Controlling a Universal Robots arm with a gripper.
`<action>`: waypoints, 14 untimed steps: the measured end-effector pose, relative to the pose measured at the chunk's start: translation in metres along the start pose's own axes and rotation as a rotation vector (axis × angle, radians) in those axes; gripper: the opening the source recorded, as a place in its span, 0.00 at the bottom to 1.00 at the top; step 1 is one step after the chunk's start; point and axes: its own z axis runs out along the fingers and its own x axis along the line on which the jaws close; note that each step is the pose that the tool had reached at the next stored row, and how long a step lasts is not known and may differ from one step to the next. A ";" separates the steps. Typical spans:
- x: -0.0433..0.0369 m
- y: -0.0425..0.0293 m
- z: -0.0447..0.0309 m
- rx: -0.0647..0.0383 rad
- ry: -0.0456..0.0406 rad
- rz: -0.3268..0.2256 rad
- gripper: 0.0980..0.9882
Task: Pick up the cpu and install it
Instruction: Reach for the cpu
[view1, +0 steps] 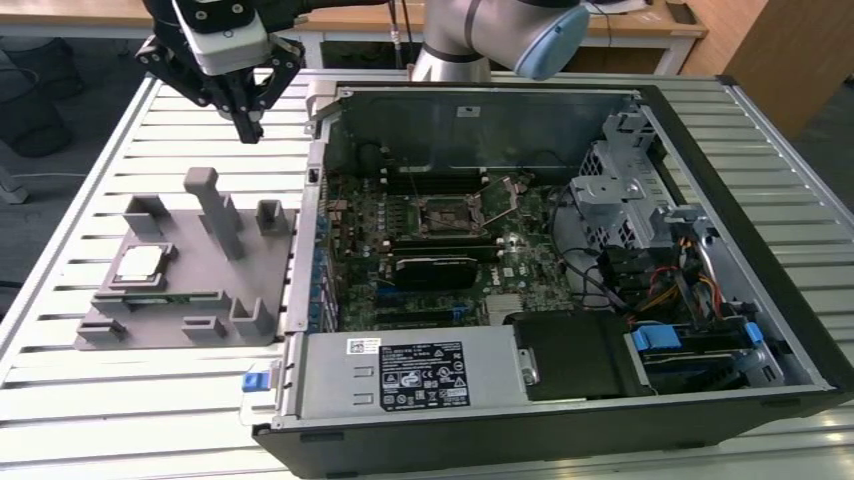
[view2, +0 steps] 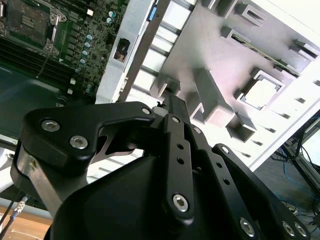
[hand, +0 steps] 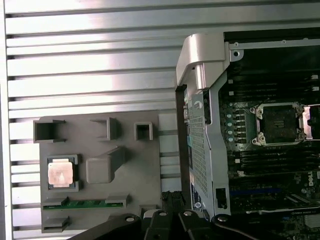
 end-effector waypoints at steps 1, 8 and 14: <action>0.0006 0.0000 0.0000 0.000 0.0001 0.000 0.01; 0.0048 -0.0004 0.0003 0.000 0.0001 0.000 0.01; 0.0100 -0.0008 0.0005 0.000 0.0001 0.000 0.01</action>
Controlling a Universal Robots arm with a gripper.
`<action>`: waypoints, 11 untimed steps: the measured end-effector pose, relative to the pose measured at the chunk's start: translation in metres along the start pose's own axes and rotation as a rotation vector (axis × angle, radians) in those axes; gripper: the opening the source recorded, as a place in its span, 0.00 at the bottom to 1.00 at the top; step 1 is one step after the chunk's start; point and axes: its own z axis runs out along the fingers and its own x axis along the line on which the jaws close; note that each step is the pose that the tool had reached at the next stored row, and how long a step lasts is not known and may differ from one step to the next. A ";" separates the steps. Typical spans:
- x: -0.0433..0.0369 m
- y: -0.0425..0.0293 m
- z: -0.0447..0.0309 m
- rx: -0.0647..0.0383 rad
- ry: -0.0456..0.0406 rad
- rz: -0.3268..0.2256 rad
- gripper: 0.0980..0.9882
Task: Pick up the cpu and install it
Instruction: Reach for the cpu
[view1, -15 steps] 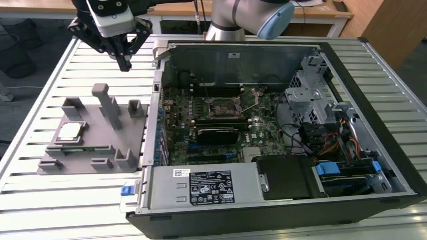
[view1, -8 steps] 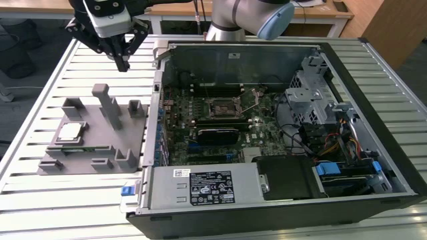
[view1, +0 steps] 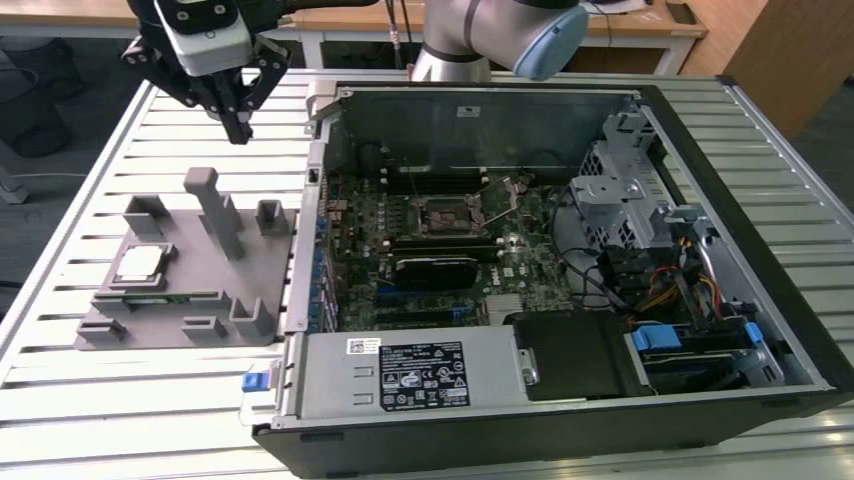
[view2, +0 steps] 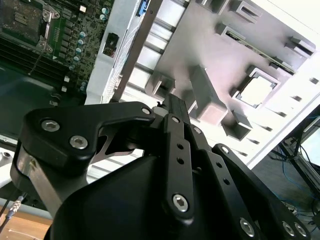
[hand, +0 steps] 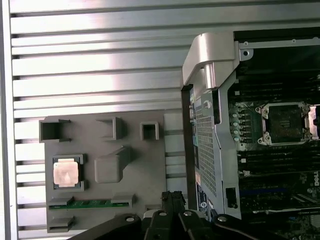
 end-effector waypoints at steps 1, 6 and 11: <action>0.0007 0.0000 0.0001 0.000 0.0000 0.000 0.01; 0.0031 -0.0002 0.0004 0.000 0.0006 0.000 0.01; 0.0057 -0.0005 0.0007 0.000 0.0012 0.000 0.01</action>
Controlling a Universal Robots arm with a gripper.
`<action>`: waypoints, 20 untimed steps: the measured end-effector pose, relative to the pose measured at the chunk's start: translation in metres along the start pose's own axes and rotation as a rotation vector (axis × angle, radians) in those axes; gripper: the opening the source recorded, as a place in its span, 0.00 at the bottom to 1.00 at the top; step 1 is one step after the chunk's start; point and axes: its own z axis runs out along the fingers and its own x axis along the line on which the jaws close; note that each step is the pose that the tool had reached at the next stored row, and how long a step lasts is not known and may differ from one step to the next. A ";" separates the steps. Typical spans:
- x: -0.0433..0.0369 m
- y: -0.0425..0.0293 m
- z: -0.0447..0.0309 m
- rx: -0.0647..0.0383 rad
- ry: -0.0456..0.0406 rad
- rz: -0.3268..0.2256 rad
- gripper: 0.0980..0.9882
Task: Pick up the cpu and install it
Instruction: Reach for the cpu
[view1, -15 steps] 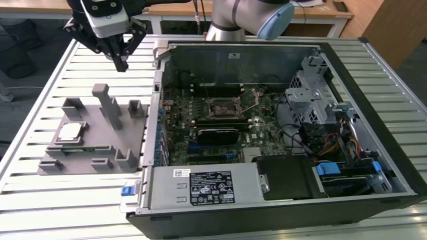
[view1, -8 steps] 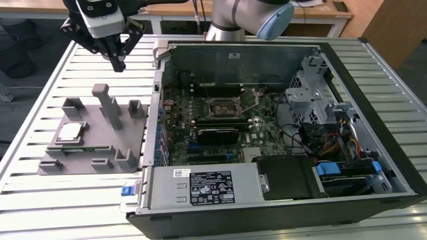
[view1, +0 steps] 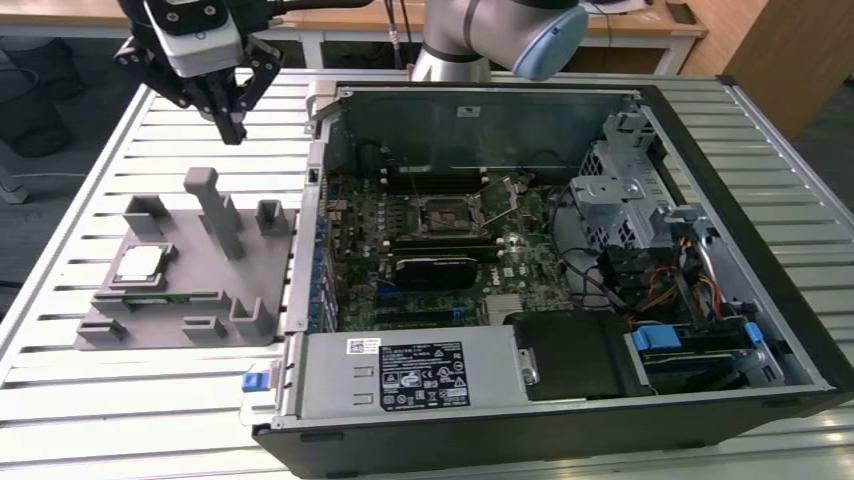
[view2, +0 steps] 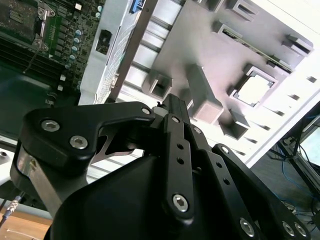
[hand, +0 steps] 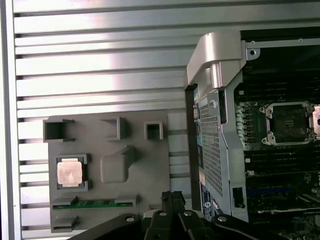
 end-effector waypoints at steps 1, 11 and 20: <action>0.0005 0.0000 0.0001 0.000 0.0000 0.000 0.01; 0.0058 -0.0005 0.0006 0.000 0.0008 0.000 0.01; 0.0104 -0.0008 0.0010 0.000 0.0011 0.000 0.01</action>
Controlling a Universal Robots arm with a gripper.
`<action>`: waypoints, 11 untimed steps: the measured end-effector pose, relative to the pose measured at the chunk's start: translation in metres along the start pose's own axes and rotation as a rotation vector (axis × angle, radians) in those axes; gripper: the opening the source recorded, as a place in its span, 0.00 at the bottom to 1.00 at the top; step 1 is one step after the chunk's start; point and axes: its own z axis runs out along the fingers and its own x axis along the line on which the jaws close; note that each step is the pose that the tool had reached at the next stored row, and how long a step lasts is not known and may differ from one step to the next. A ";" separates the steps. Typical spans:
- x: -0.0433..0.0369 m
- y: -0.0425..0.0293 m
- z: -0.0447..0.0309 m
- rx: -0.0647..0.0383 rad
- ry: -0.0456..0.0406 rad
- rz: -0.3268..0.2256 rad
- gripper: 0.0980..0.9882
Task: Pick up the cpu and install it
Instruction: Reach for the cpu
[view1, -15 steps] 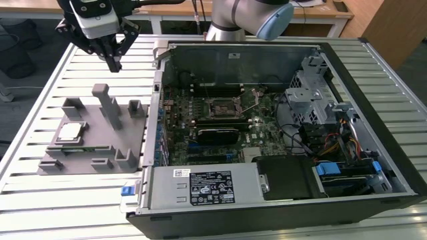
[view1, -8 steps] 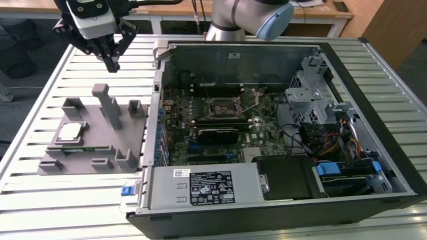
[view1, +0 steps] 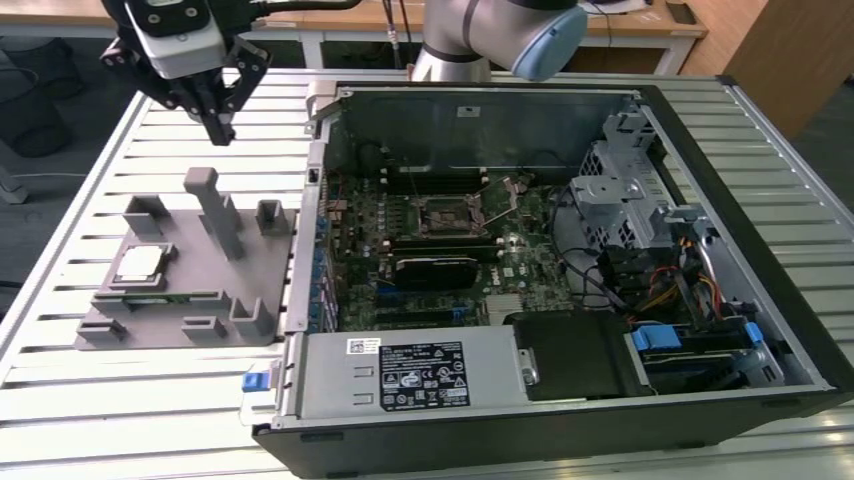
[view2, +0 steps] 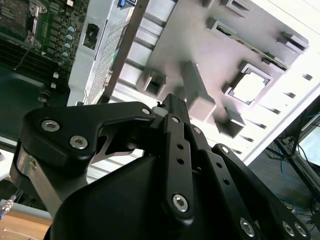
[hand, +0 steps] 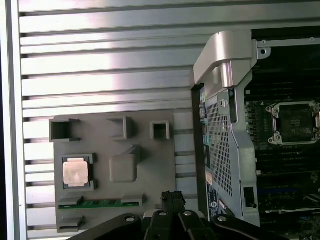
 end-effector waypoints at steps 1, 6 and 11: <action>0.0005 -0.0001 0.0000 0.000 0.0001 0.000 0.01; 0.0033 -0.0003 0.0003 0.000 0.0002 0.000 0.01; 0.0063 -0.0005 0.0006 0.000 0.0004 0.000 0.01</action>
